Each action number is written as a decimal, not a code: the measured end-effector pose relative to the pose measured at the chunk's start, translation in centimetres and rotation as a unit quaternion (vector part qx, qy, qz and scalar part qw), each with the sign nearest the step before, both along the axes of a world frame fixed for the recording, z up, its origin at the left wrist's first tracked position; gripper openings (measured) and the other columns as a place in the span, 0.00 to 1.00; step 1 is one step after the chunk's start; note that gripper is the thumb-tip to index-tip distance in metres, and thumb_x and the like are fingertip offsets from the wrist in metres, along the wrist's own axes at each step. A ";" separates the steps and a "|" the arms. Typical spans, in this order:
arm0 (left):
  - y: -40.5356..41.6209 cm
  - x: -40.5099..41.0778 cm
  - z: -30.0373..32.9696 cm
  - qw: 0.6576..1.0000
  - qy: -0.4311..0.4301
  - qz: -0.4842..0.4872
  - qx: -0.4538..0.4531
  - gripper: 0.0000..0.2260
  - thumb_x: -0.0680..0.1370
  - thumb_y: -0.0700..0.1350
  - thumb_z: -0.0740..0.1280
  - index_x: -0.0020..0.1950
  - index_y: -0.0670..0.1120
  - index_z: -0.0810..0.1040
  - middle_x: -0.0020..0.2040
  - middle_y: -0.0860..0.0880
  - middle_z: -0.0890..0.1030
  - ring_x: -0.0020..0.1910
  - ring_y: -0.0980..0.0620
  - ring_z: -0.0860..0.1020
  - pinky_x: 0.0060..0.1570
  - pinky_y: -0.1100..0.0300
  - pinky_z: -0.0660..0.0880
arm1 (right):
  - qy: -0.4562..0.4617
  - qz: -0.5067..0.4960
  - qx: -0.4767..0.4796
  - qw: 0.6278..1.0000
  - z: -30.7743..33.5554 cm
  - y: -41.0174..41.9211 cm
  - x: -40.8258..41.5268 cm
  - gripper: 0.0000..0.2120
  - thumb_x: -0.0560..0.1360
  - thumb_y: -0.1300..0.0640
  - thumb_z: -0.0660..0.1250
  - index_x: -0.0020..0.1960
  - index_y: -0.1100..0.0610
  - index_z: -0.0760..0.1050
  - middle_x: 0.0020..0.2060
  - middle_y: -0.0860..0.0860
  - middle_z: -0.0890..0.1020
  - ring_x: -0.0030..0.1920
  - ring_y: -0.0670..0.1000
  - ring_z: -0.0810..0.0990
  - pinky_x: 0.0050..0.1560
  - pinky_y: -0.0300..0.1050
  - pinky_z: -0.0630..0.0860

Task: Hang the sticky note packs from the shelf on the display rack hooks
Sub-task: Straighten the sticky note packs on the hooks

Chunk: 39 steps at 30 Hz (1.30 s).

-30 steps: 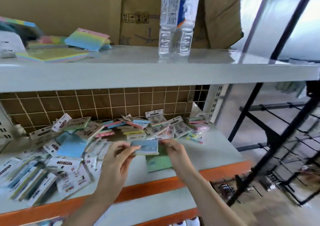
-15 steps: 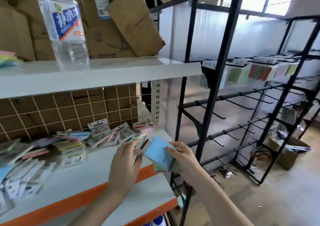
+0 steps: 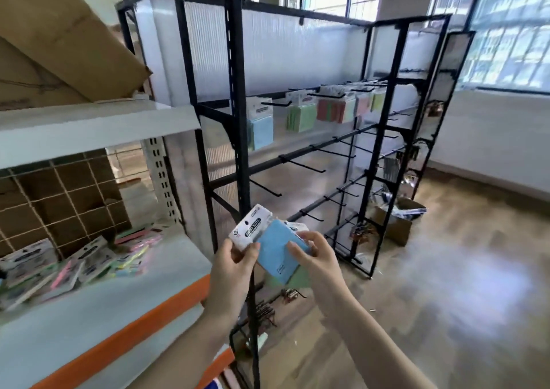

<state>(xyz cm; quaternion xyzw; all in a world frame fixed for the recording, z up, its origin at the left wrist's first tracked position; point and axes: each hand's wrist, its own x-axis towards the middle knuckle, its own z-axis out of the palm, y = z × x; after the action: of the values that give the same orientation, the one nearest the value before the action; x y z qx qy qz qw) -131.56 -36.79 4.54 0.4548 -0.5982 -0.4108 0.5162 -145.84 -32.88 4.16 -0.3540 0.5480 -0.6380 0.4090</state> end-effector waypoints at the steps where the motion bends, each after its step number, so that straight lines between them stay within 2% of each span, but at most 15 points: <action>1: -0.3 -1.2 0.1 1.000 0.003 -0.001 -0.001 0.03 0.77 0.45 0.68 0.46 0.51 0.75 0.42 0.55 0.80 0.42 0.59 0.79 0.39 0.71 0.72 | 0.006 -0.010 -0.005 1.000 -0.2 0.0 -0.9 0.08 0.75 0.60 0.69 0.53 0.57 0.74 0.41 0.54 0.79 0.36 0.49 0.80 0.35 0.49 0.79; 3: -0.9 -3.6 0.3 1.000 -0.003 -0.009 -0.018 0.01 0.78 0.46 0.66 0.48 0.53 0.75 0.45 0.56 0.80 0.45 0.62 0.78 0.41 0.71 0.72 | 0.023 -0.038 -0.009 0.999 -0.7 0.0 -3.1 0.07 0.77 0.57 0.68 0.53 0.55 0.73 0.43 0.54 0.80 0.34 0.44 0.81 0.31 0.41 0.76; 7: -2.5 -8.6 0.6 0.999 0.020 -0.025 -0.036 0.05 0.80 0.46 0.63 0.45 0.53 0.73 0.41 0.55 0.79 0.41 0.62 0.78 0.40 0.68 0.71 | 0.041 -0.102 -0.001 0.994 -1.3 -0.6 -8.0 0.05 0.78 0.52 0.65 0.53 0.51 0.73 0.45 0.54 0.80 0.31 0.41 0.79 0.27 0.39 0.74; 10: -4.4 -12.3 1.4 0.997 0.073 -0.025 -0.014 0.04 0.80 0.44 0.62 0.46 0.46 0.74 0.40 0.52 0.78 0.39 0.58 0.78 0.36 0.70 0.72 | 0.042 -0.154 -0.024 0.987 -1.3 -1.9 -12.1 0.03 0.79 0.55 0.63 0.52 0.52 0.73 0.44 0.54 0.81 0.30 0.41 0.79 0.25 0.39 0.73; 12: -6.3 -14.6 2.3 0.994 0.104 -0.039 -0.007 0.05 0.81 0.43 0.61 0.47 0.42 0.72 0.38 0.51 0.77 0.36 0.61 0.76 0.33 0.74 0.71 | 0.048 -0.215 -0.043 0.975 -1.0 -3.2 -15.0 0.04 0.79 0.57 0.63 0.53 0.54 0.72 0.44 0.54 0.81 0.34 0.45 0.80 0.30 0.41 0.75; 15: -9.3 -17.5 3.5 0.990 0.110 -0.084 0.012 0.11 0.81 0.47 0.60 0.50 0.39 0.70 0.41 0.45 0.75 0.40 0.55 0.74 0.39 0.61 0.71 | 0.069 -0.300 -0.049 0.950 0.3 -5.5 -19.1 0.12 0.78 0.56 0.65 0.59 0.55 0.69 0.46 0.52 0.81 0.39 0.49 0.80 0.36 0.44 0.78; 17: -11.3 -19.1 4.2 0.990 0.105 -0.090 0.021 0.12 0.80 0.51 0.61 0.49 0.42 0.71 0.43 0.46 0.76 0.41 0.54 0.74 0.40 0.58 0.71 | 0.081 -0.324 -0.052 0.941 1.6 -7.2 -21.6 0.13 0.77 0.56 0.66 0.60 0.54 0.68 0.46 0.50 0.80 0.42 0.50 0.81 0.39 0.48 0.80; 19: -13.4 -20.5 4.8 0.991 0.096 -0.089 0.008 0.11 0.79 0.53 0.61 0.47 0.45 0.72 0.41 0.48 0.77 0.38 0.59 0.74 0.38 0.62 0.72 | 0.097 -0.311 -0.061 0.944 3.0 -9.0 -23.6 0.07 0.78 0.57 0.66 0.54 0.55 0.71 0.45 0.53 0.80 0.41 0.52 0.81 0.40 0.52 0.79; 21: -15.5 -21.7 5.3 0.993 0.081 -0.088 -0.008 0.11 0.78 0.54 0.61 0.46 0.47 0.73 0.40 0.49 0.77 0.38 0.59 0.75 0.38 0.61 0.73 | 0.105 -0.292 -0.079 0.947 4.2 -10.9 -25.3 0.01 0.78 0.60 0.66 0.48 0.56 0.73 0.42 0.56 0.80 0.37 0.51 0.79 0.35 0.47 0.78; 23: -17.4 -22.8 5.7 0.993 0.088 -0.083 -0.015 0.12 0.76 0.58 0.62 0.44 0.49 0.73 0.39 0.50 0.78 0.39 0.55 0.76 0.40 0.54 0.75 | 0.113 -0.281 -0.084 0.949 4.9 -12.6 -26.6 0.03 0.78 0.61 0.65 0.45 0.58 0.72 0.39 0.54 0.80 0.34 0.48 0.77 0.29 0.42 0.75; 27: -20.3 -24.1 6.1 0.994 0.090 -0.053 -0.037 0.15 0.71 0.62 0.62 0.43 0.51 0.73 0.38 0.51 0.79 0.37 0.56 0.76 0.37 0.57 0.71 | 0.081 -0.255 -0.100 0.958 5.7 -15.4 -28.2 0.06 0.78 0.61 0.64 0.43 0.57 0.70 0.34 0.49 0.78 0.33 0.49 0.76 0.29 0.41 0.71; 31: -22.3 -24.9 6.8 0.994 0.077 -0.045 -0.068 0.15 0.73 0.62 0.63 0.44 0.51 0.74 0.38 0.51 0.80 0.38 0.56 0.78 0.38 0.60 0.72 | 0.033 -0.203 -0.120 0.971 6.4 -18.0 -29.0 0.07 0.67 0.54 0.63 0.42 0.57 0.72 0.33 0.49 0.78 0.30 0.46 0.75 0.26 0.38 0.70; 33: -22.9 -25.5 7.6 0.993 0.071 -0.030 -0.085 0.14 0.72 0.62 0.63 0.43 0.52 0.74 0.37 0.54 0.80 0.35 0.62 0.77 0.33 0.68 0.70 | 0.045 -0.164 -0.132 0.976 6.7 -19.5 -29.3 0.07 0.69 0.53 0.65 0.42 0.57 0.74 0.31 0.46 0.78 0.30 0.45 0.75 0.29 0.38 0.70; 37: -23.8 -26.8 8.6 0.990 0.063 0.027 -0.121 0.13 0.73 0.61 0.64 0.40 0.52 0.74 0.38 0.52 0.79 0.38 0.57 0.77 0.37 0.61 0.72 | 0.077 -0.053 -0.184 0.979 8.2 -22.5 -29.9 0.11 0.78 0.56 0.66 0.37 0.53 0.78 0.28 0.43 0.76 0.29 0.42 0.73 0.31 0.34 0.69; 39: -23.9 -27.3 8.9 0.985 0.060 0.064 -0.148 0.13 0.72 0.61 0.64 0.40 0.52 0.74 0.37 0.54 0.79 0.36 0.60 0.76 0.33 0.68 0.70 | 0.072 0.017 -0.196 0.978 9.3 -23.8 -29.9 0.09 0.76 0.53 0.67 0.38 0.53 0.81 0.29 0.45 0.79 0.30 0.42 0.75 0.31 0.33 0.70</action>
<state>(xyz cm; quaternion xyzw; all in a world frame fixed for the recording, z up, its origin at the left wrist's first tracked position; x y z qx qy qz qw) -158.86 -60.72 13.43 0.3854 -0.5901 -0.3106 0.6378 -175.75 -56.66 13.45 -0.4816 0.4345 -0.6985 0.3024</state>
